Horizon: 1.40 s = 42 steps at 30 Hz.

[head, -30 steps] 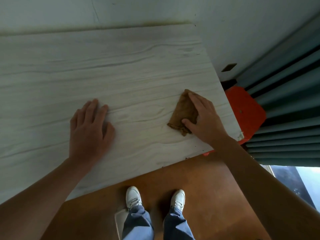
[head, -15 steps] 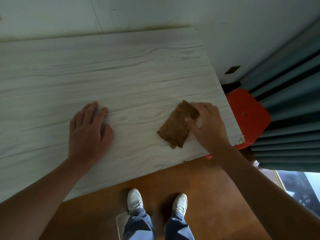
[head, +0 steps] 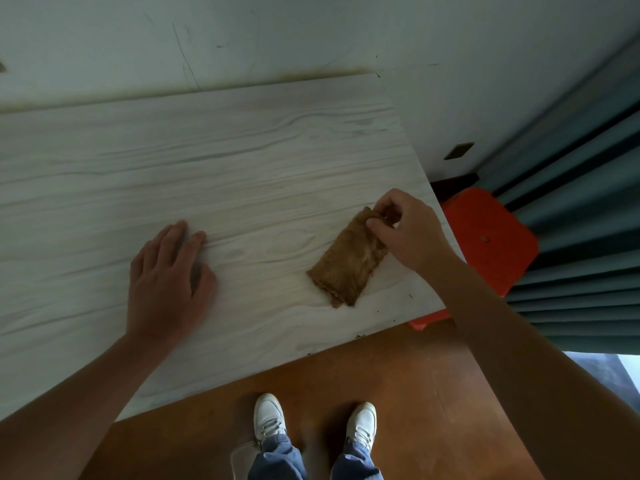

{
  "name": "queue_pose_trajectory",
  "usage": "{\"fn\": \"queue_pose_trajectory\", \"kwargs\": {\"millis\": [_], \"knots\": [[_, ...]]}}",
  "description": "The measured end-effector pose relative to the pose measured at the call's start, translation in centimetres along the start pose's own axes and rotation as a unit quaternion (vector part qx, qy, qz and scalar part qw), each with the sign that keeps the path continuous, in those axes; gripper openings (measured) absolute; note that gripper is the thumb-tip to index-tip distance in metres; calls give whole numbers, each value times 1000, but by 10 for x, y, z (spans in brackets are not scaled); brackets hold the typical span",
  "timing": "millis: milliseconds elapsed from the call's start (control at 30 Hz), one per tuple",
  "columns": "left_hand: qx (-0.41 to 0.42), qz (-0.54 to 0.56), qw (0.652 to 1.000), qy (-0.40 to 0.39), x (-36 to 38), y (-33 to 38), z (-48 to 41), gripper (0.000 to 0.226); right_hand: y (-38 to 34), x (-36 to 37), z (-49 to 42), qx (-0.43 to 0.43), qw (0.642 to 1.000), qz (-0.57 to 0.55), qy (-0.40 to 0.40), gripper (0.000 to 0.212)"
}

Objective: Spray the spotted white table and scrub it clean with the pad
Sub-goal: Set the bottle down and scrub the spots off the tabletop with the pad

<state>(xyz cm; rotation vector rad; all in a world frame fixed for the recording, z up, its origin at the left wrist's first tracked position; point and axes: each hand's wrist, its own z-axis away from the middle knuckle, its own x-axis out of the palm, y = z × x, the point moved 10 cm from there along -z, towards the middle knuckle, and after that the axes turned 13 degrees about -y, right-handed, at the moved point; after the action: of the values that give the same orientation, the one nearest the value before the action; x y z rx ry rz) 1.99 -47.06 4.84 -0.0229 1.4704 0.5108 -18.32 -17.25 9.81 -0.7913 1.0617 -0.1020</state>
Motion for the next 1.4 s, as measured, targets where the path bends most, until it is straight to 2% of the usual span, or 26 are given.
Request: {"fn": "queue_pose_trajectory", "kwargs": {"millis": [167, 233, 333, 467, 533, 600, 700, 767, 867, 967, 1133, 1200, 1300, 1400], "knots": [[1, 0, 1000, -1, 1, 0, 0, 60, -40, -80, 9, -52, 989, -34, 132, 15], [-2, 5, 1000, -3, 0, 0, -1, 61, -59, -96, 18, -88, 982, -42, 159, 17], [1, 6, 1000, -4, 0, 2, -1, 60, -72, -73, 26, -105, 988, -1, 116, 21], [-6, 5, 1000, -10, 1, 2, -1, 60, -48, 22, 39, -103, 986, 132, -4, 18], [-10, 8, 1000, -10, 1, 1, -1, 59, -34, 65, 54, -126, 978, 160, -54, 18], [-10, 10, 1000, -5, 1, 0, -1, 59, -25, 75, 60, -132, 979, 150, -51, 20], [-11, 5, 1000, -5, 3, -2, -1, 58, -21, 50, 48, -106, 986, 127, 5, 19], [-11, 4, 1000, -7, 3, -2, -1, 58, -28, 37, 35, -112, 983, 142, 26, 27], [-7, 4, 1000, -7, 2, -1, -1, 58, -39, 51, 15, -151, 969, 196, -23, 43], [-4, 0, 1000, -7, 2, 0, -1, 58, -18, 64, 4, -93, 970, 213, -68, 60], [-2, 6, 1000, -5, 1, 1, -1, 57, 18, 57, 26, 69, 979, 189, -32, 64], [0, 8, 1000, -2, 0, 1, -1, 57, 21, 64, 42, 102, 976, 192, -24, 64], [2, 6, 1000, 1, 0, 2, -1, 56, 2, 86, 56, 57, 979, 193, -39, 63], [4, 4, 1000, -3, 1, 0, -1, 57, -41, 124, 49, -62, 972, 204, -102, 64]]}}
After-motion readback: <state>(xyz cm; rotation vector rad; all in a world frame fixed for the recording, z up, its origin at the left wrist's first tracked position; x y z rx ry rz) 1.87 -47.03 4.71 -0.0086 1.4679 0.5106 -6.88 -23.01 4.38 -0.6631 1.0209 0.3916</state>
